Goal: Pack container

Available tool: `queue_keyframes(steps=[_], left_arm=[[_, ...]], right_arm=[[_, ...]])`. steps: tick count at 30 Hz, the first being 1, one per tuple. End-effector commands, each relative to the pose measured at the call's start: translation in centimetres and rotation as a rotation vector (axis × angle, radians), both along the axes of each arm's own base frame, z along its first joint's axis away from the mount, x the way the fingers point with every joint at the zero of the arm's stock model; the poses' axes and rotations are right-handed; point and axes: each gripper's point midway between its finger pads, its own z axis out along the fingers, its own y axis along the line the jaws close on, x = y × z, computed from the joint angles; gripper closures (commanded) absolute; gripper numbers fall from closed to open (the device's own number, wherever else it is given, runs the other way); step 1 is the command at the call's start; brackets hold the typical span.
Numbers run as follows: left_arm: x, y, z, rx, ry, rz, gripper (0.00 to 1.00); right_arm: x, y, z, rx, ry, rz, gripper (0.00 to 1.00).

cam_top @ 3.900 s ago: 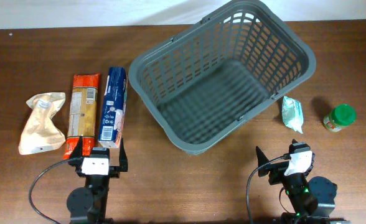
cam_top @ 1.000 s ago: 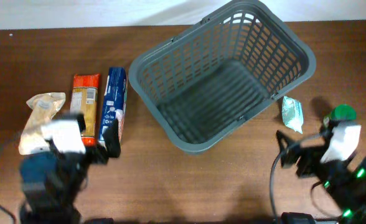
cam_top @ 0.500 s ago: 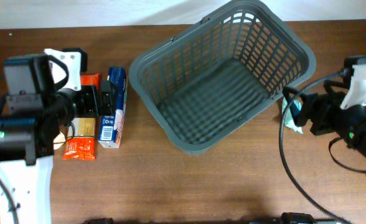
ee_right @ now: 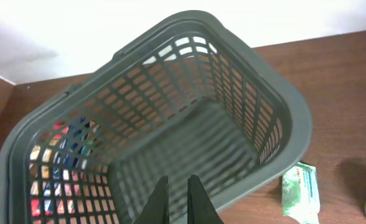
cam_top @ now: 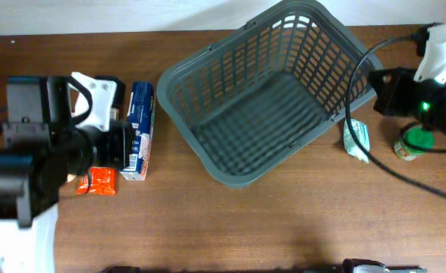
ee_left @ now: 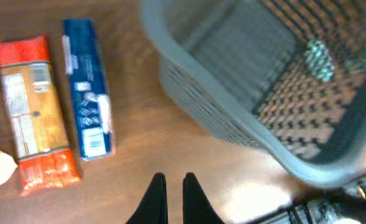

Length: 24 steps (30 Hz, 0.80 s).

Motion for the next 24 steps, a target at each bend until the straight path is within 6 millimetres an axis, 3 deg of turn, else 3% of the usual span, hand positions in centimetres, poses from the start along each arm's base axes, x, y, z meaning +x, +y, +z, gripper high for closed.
queue_keyframes(steps=[1, 7, 17, 24], left_arm=[[-2.6, -1.7, 1.5, 0.034, -0.037, -0.102, 0.98], [-5.7, -6.1, 1.4, 0.035, -0.025, -0.316, 0.98], [-9.1, -11.0, 0.4, 0.173, -0.060, -0.578, 0.98], [-10.3, -15.9, -2.7, 0.279, 0.006, -0.751, 0.98]], right_arm=[[1.7, -1.1, -0.8, 0.025, 0.049, -0.102, 0.96], [4.2, -1.6, -3.5, 0.032, 0.123, -0.126, 0.96], [6.4, -1.8, -7.1, 0.035, 0.227, -0.126, 0.96], [6.7, -2.1, -9.6, 0.025, 0.319, -0.138, 0.96]])
